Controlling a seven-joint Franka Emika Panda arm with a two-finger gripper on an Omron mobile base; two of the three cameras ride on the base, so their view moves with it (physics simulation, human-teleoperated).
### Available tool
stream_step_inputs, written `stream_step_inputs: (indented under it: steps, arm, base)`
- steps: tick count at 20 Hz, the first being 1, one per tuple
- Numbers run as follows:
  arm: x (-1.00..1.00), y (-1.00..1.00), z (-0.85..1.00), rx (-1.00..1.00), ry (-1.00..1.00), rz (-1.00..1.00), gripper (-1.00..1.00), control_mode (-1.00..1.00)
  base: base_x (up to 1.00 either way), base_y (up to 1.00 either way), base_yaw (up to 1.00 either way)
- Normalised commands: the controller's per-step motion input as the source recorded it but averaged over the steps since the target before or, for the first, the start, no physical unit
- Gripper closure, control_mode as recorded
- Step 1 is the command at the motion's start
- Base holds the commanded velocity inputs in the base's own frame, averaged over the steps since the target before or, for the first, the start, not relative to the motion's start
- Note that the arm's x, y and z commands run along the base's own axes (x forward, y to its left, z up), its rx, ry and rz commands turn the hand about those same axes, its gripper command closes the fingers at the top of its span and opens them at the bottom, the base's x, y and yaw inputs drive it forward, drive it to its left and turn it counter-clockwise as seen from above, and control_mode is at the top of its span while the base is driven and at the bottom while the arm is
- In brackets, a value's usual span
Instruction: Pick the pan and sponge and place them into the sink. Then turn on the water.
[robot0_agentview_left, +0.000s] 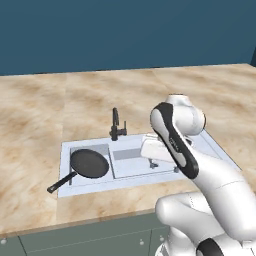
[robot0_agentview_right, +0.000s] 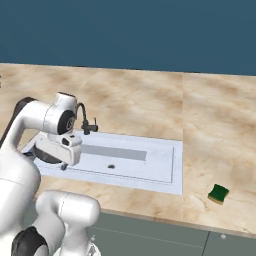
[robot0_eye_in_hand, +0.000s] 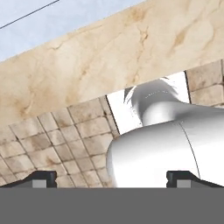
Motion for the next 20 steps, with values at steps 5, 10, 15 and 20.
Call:
stream_step_inputs:
  steps: [5,10,15,20]
  arm:
    - [-0.05,-1.00,0.18,-0.06,-0.09,0.00,-1.00,-1.00]
    - [0.00,-0.94,0.06,-0.16,-0.07,0.00,-1.00,-1.00]
    - [0.03,-0.90,0.00,-0.23,-0.05,0.00,-1.00,-1.00]
    - [0.00,-0.86,-0.03,-0.26,-0.08,0.00,-1.00,-1.00]
  base:
    - [0.00,0.00,0.00]
    - [0.00,0.00,0.00]
    - [0.00,0.00,0.00]
    - [0.00,0.00,0.00]
